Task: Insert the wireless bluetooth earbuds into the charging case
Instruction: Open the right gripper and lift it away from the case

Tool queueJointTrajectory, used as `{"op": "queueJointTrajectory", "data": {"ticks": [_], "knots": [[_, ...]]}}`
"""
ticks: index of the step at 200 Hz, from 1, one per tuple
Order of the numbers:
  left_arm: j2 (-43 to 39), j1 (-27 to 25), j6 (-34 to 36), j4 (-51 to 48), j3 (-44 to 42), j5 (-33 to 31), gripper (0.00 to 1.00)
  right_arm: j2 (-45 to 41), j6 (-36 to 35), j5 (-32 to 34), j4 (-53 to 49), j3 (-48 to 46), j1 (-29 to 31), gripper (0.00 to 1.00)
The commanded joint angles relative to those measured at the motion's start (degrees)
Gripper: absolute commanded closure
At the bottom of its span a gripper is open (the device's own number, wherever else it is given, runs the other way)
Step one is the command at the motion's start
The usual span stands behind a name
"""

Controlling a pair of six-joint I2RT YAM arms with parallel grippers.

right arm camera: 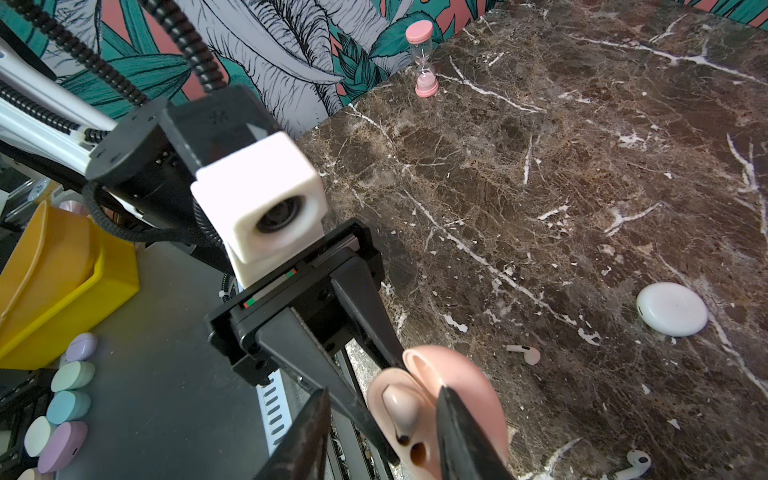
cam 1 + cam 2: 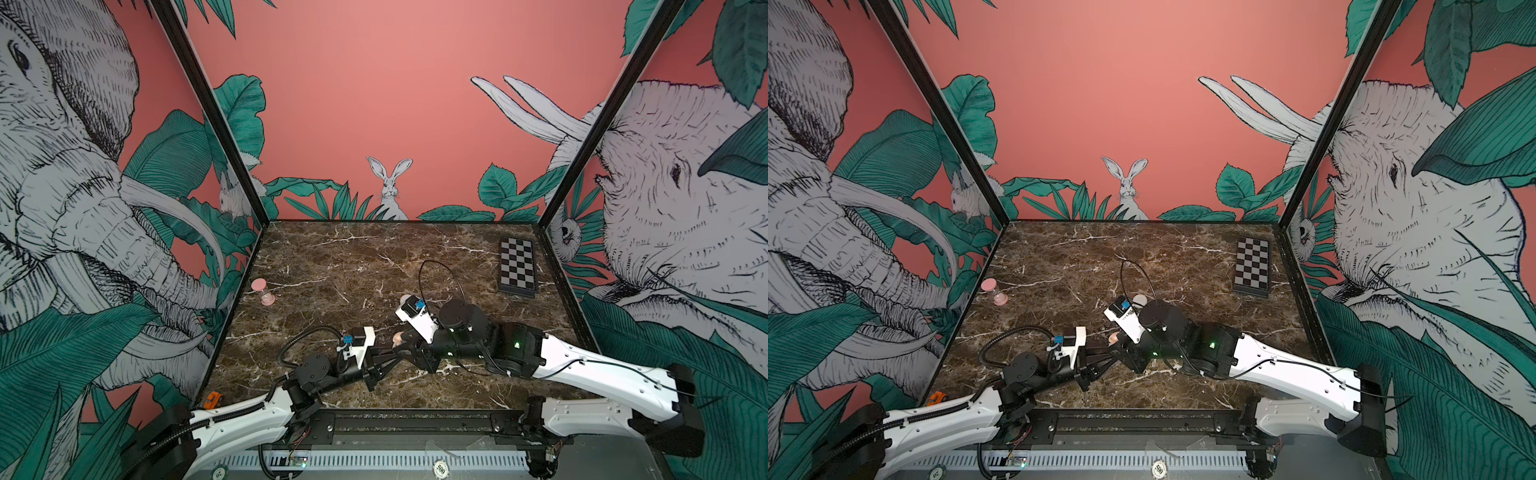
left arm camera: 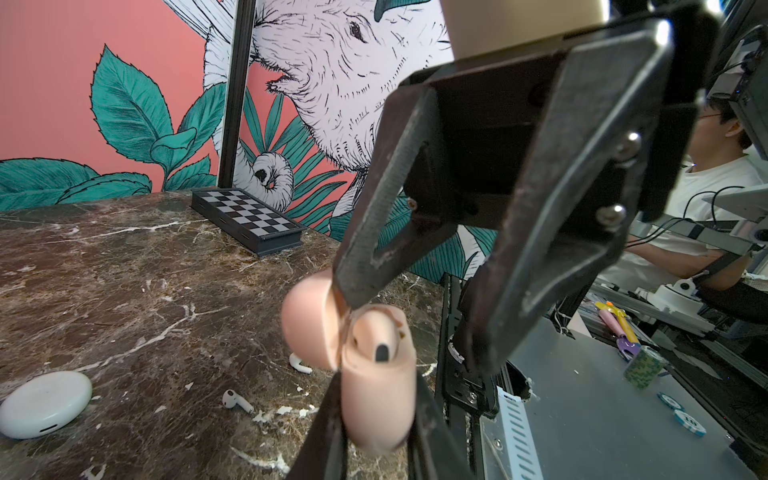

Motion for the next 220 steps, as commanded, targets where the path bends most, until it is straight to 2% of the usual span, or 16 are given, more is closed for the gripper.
{"op": "queueJointTrajectory", "data": {"ticks": [1, 52, 87, 138, 171, 190, 220], "knots": [[-0.2, -0.2, 0.4, 1.8, 0.2, 0.1, 1.00, -1.7, -0.4, 0.9, 1.2, 1.9, 0.4, 0.53], [-0.5, -0.3, 1.0, 1.5, 0.4, -0.2, 1.00, -5.6, 0.7, 5.1, 1.0, 2.8, 0.4, 0.21], [-1.2, -0.3, 1.3, -0.8, 2.8, 0.8, 1.00, -9.4, 2.0, 13.1, -1.3, 4.3, -0.2, 0.02], [-5.6, -0.5, 7.5, -15.0, 12.2, 3.4, 1.00, -13.5, 5.6, 21.2, -6.9, 6.7, -5.0, 0.02], [-7.1, 0.2, 12.7, -25.1, 17.8, 5.7, 1.00, -13.3, 9.1, 22.3, -12.4, 8.9, -10.6, 0.02], [-6.0, 2.9, 13.3, -25.3, 19.9, 8.3, 1.00, -12.6, 11.0, 22.0, -14.7, 9.8, -13.9, 0.02], [-2.6, 10.2, 13.9, -24.0, 22.9, 15.7, 1.00, -11.0, 15.4, 20.5, -19.0, 10.4, -19.0, 0.02]]}}
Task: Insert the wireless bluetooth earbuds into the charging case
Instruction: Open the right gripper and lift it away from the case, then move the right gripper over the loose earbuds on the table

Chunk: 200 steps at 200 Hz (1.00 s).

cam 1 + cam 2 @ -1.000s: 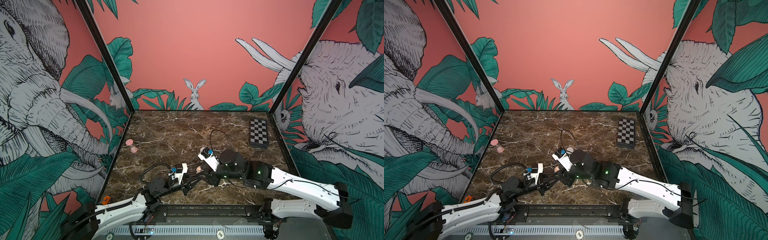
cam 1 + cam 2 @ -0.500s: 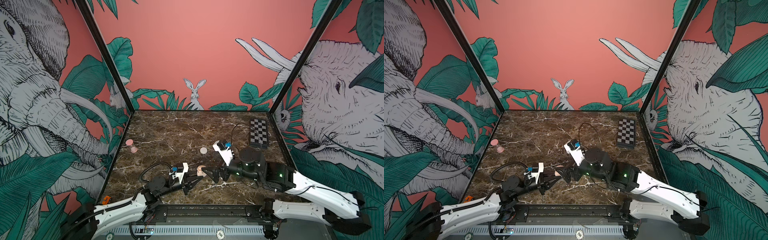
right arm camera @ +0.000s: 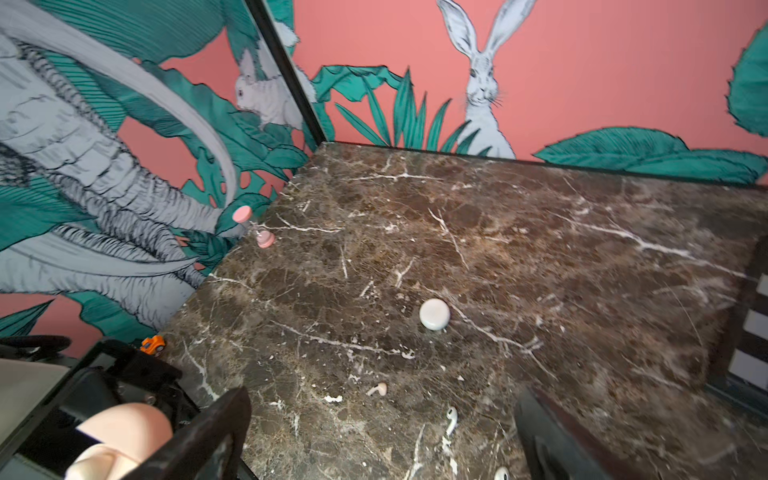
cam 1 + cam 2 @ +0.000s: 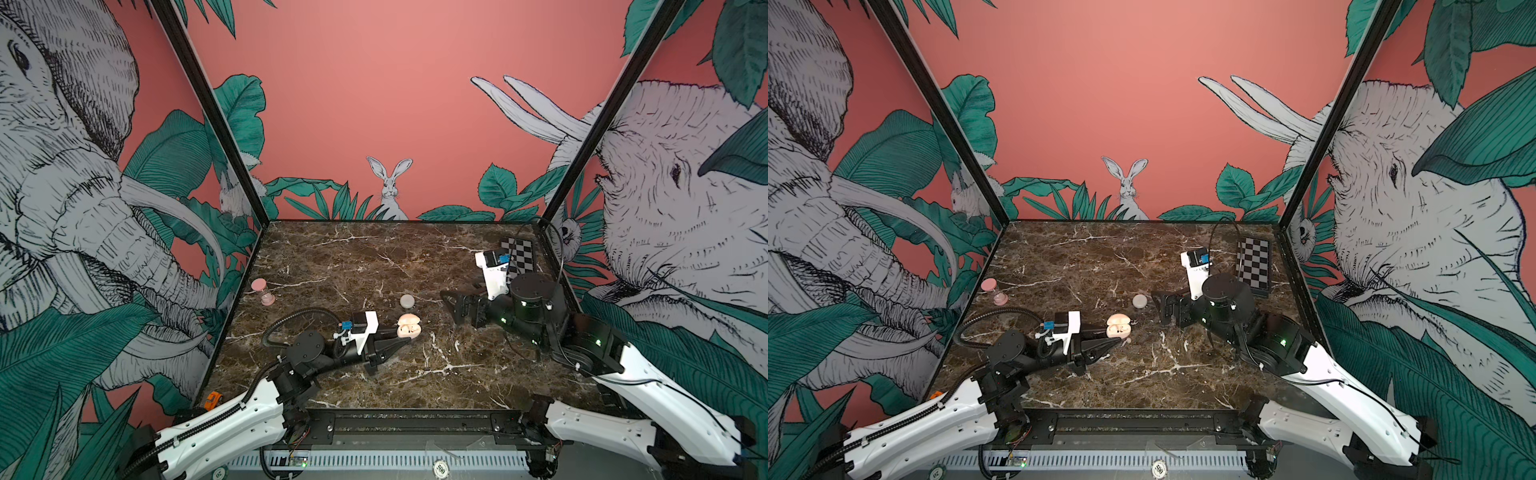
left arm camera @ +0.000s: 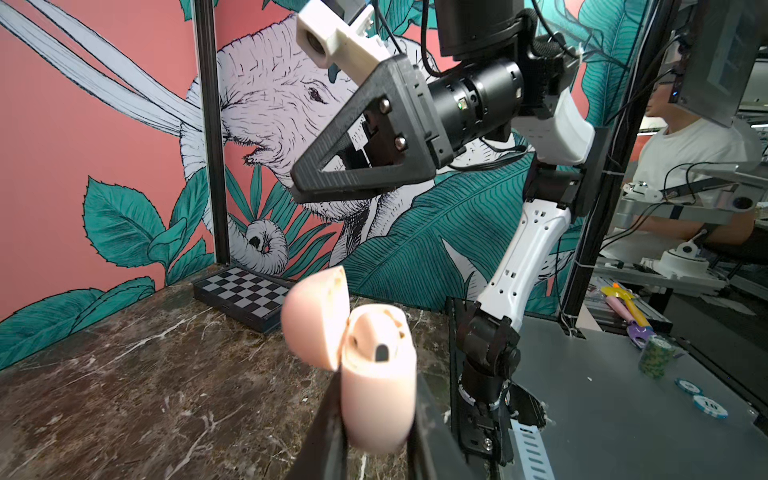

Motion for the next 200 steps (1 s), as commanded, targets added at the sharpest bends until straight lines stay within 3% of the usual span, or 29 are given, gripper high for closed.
{"op": "queueJointTrajectory", "data": {"ticks": [1, 33, 73, 115, 161, 200], "knots": [[2.0, 4.0, 2.5, -1.3, 3.0, 6.8, 1.00, 1.1, 4.9, -0.2, -4.8, 1.2, -3.2, 0.02], [5.2, 5.7, 12.2, -7.9, 6.4, 9.5, 1.00, 2.7, 8.9, -4.0, -7.5, -0.3, -7.7, 0.02], [5.9, 5.9, 15.3, -6.7, 7.3, 8.4, 1.00, 6.5, 11.9, -6.0, -9.2, -2.0, -10.8, 0.02], [-3.5, 5.8, 16.4, -10.3, 2.5, 3.8, 1.00, 12.6, 13.5, -10.2, -8.2, -4.7, -12.4, 0.03], [-13.8, 5.8, 20.5, -21.5, -0.1, 0.6, 1.00, 21.4, 13.7, -12.2, -7.9, -4.9, -12.4, 0.06], [-19.2, 5.8, 24.5, -24.6, -3.2, -3.1, 1.00, 28.6, 14.8, -12.6, -6.7, -5.9, -9.7, 0.10]]}}
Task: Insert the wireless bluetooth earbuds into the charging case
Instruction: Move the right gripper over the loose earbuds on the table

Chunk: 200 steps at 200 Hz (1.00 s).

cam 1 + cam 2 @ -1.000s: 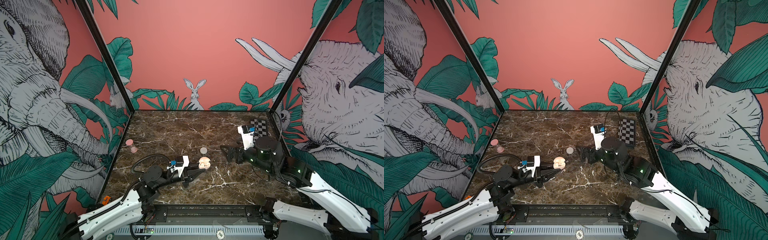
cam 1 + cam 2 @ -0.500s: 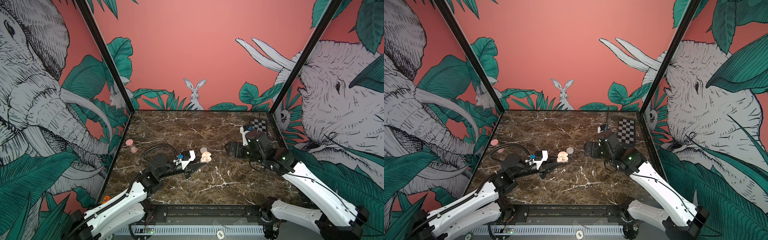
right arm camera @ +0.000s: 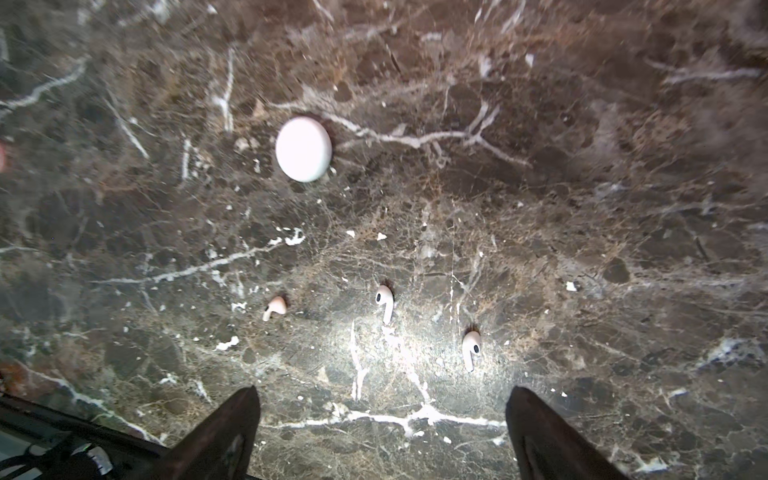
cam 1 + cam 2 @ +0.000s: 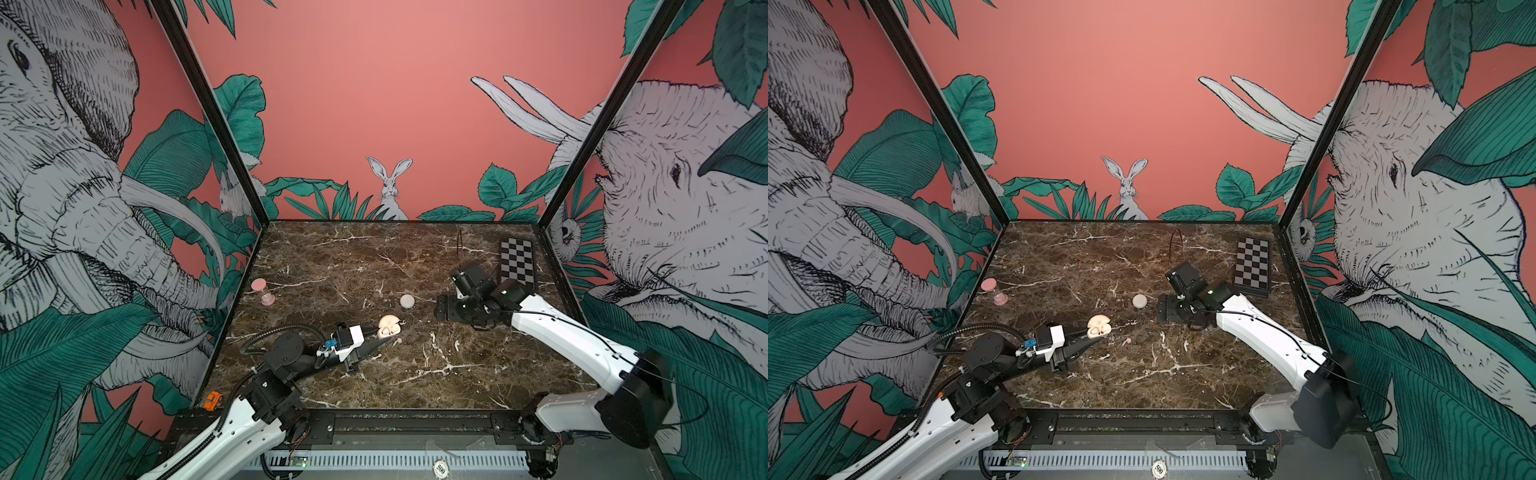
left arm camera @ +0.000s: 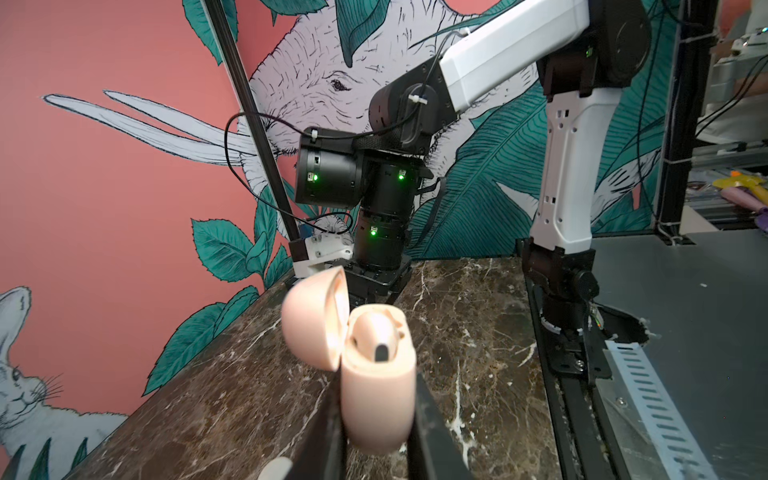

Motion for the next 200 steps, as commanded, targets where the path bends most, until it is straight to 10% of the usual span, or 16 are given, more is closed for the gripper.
{"op": "queueJointTrajectory", "data": {"ticks": [1, 86, 200], "knots": [[-2.0, 0.3, 3.8, -3.6, -2.0, -2.9, 1.00, 2.7, 1.2, 0.1, 1.0, -0.6, 2.1, 0.10], [-4.4, 0.3, 3.8, -2.4, -3.1, -2.7, 1.00, 15.4, 4.9, 1.2, 3.2, 3.9, 10.1, 0.15], [-5.4, 0.2, 4.5, -2.4, -3.2, -1.1, 1.00, 23.9, 28.2, 2.0, 5.0, 10.4, 14.2, 0.28]]}}
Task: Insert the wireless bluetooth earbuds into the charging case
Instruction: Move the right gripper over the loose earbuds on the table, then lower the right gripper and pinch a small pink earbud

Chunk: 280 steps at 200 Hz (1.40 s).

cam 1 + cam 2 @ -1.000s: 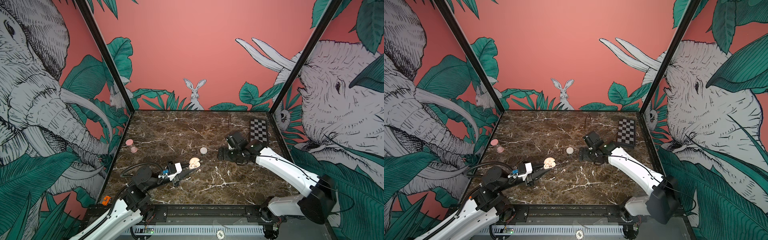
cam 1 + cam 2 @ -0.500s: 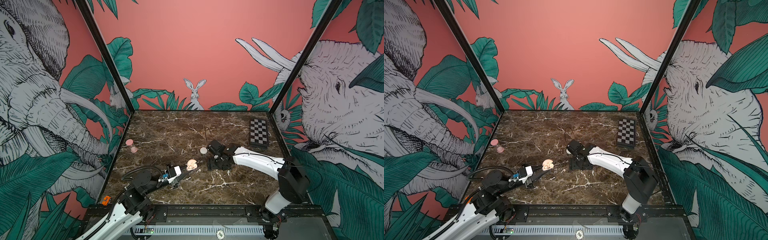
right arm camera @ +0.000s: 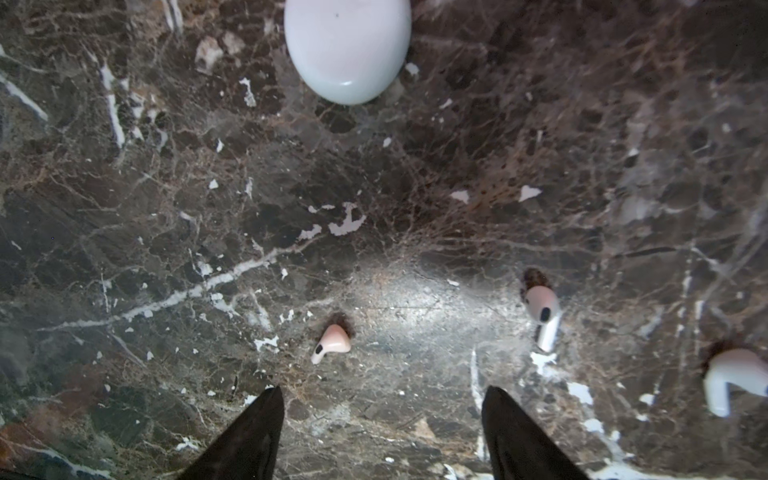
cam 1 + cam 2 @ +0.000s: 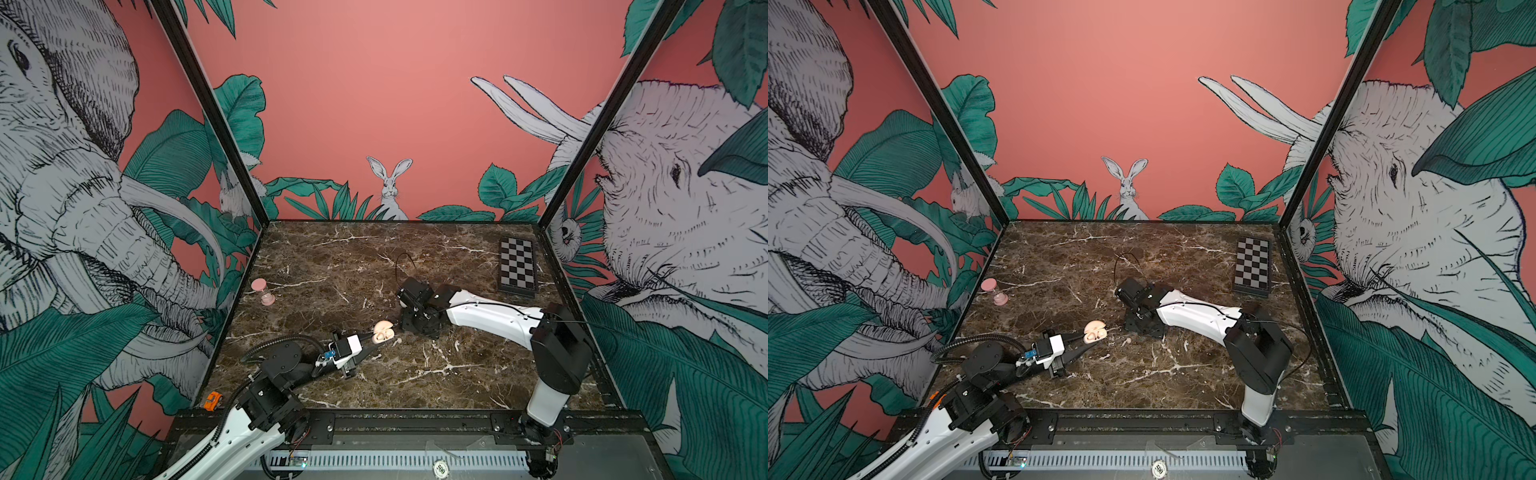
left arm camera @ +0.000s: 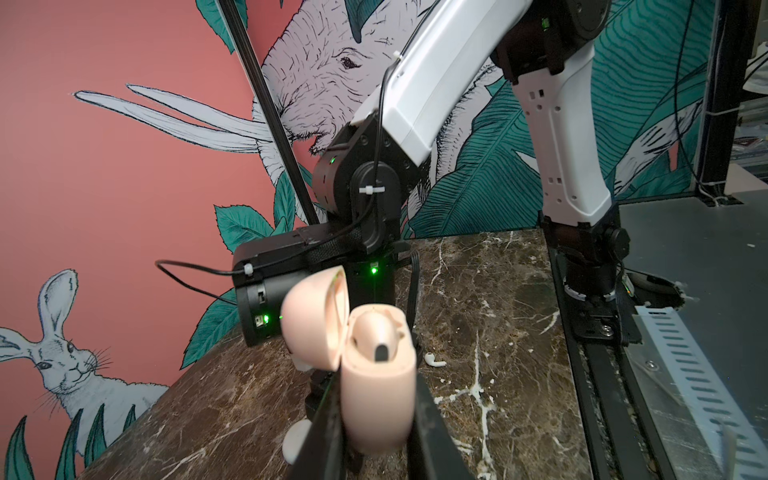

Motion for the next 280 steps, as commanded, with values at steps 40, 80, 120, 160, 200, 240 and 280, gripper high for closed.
{"op": "queueJointTrajectory", "data": {"ticks": [40, 80, 120, 160, 200, 240, 280], "knots": [[-1.1, 0.1, 1.3, 0.3, -0.6, 0.9, 1.00, 1.9, 11.5, 2.3, 0.3, 1.3, 2.3, 0.39], [-1.4, -0.1, 1.6, -0.1, -0.6, 1.0, 1.00, 5.5, 12.9, 0.1, 0.8, 4.6, 3.2, 0.39], [-1.5, -0.2, 1.9, -0.4, -0.6, 1.1, 1.00, 7.0, 13.5, -1.3, 3.3, 4.5, 3.6, 0.45], [-1.6, -0.3, 2.2, -0.7, -0.6, 0.9, 1.00, 7.0, 15.4, -1.3, 4.3, 3.4, 3.7, 0.49], [-1.5, -0.4, 2.2, -0.9, -0.6, 0.9, 1.00, 7.6, 16.3, -1.9, 4.9, 3.0, 4.0, 0.51], [-1.6, -0.5, 2.4, -1.1, -0.6, 1.0, 1.00, 7.9, 16.5, -1.4, 4.7, 3.0, 4.1, 0.52], [-1.8, -0.5, 2.5, -1.2, -0.6, 1.0, 1.00, 8.7, 16.5, -1.6, 4.0, 3.2, 4.0, 0.54]]}}
